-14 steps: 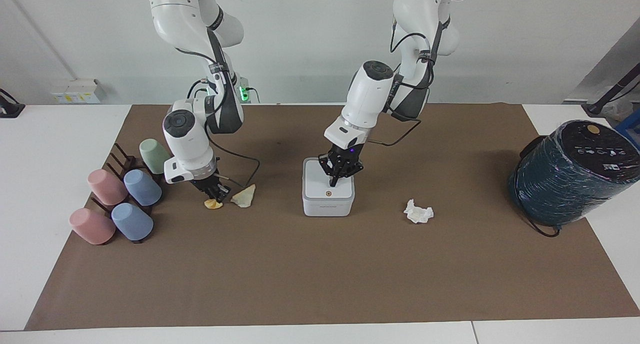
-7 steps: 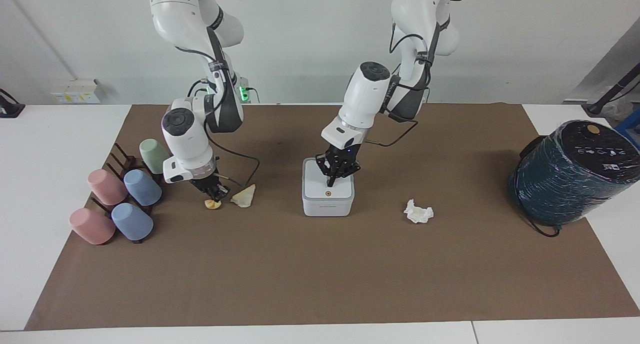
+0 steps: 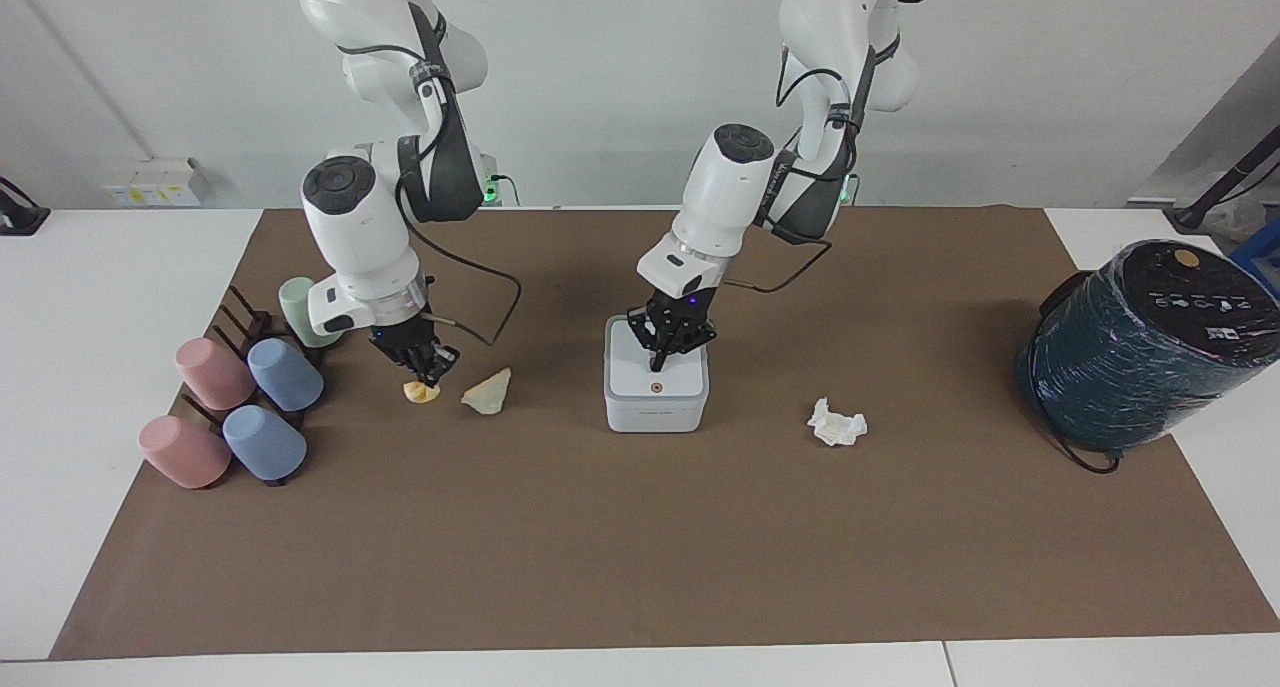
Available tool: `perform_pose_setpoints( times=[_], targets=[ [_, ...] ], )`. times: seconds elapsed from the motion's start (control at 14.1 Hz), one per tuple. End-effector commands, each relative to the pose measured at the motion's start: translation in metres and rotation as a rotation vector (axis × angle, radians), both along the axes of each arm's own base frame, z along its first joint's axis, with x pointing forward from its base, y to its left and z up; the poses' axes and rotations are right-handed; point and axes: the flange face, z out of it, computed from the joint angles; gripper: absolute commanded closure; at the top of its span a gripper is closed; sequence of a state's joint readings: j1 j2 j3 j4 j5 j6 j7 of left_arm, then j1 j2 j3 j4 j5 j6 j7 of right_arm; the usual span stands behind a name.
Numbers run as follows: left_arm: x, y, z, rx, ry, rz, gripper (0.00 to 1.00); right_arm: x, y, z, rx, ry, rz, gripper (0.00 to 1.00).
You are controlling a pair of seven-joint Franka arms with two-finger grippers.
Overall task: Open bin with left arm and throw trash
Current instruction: 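Drop the chip into the bin with the right gripper while the left gripper withdraws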
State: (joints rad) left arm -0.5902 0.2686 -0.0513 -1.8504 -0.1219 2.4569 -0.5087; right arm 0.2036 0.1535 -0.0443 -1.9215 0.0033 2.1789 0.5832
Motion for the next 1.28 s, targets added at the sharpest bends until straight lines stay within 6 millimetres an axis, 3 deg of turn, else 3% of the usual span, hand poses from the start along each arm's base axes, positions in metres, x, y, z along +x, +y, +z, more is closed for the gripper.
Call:
perform_pose_setpoints(
  times=[0.0, 0.28, 0.43, 0.57, 0.92, 1.21],
  targets=[
    [0.030, 0.028, 0.023, 0.047, 0.099, 0.039, 1.00, -0.011, 0.006, 0.034, 0.025, -0.022, -0.015, 1.00],
    [0.058, 0.084, 0.064, 0.078, 0.160, 0.100, 1.00, -0.011, 0.031, 0.091, 0.040, -0.035, 0.006, 1.00],
    [0.063, 0.112, 0.074, 0.092, 0.185, 0.135, 1.00, -0.011, 0.057, 0.100, 0.137, -0.040, -0.042, 1.00],
    [0.065, 0.137, 0.081, 0.121, 0.222, 0.121, 1.00, -0.007, 0.071, 0.104, 0.219, -0.076, -0.061, 1.00],
    [0.075, 0.213, 0.093, 0.158, 0.263, 0.034, 1.00, -0.008, 0.155, 0.072, 0.396, -0.064, -0.037, 1.00],
    [0.068, 0.277, 0.134, 0.178, 0.237, 0.055, 0.92, -0.014, 0.210, 0.028, 0.495, -0.006, -0.056, 1.00]
  ],
)
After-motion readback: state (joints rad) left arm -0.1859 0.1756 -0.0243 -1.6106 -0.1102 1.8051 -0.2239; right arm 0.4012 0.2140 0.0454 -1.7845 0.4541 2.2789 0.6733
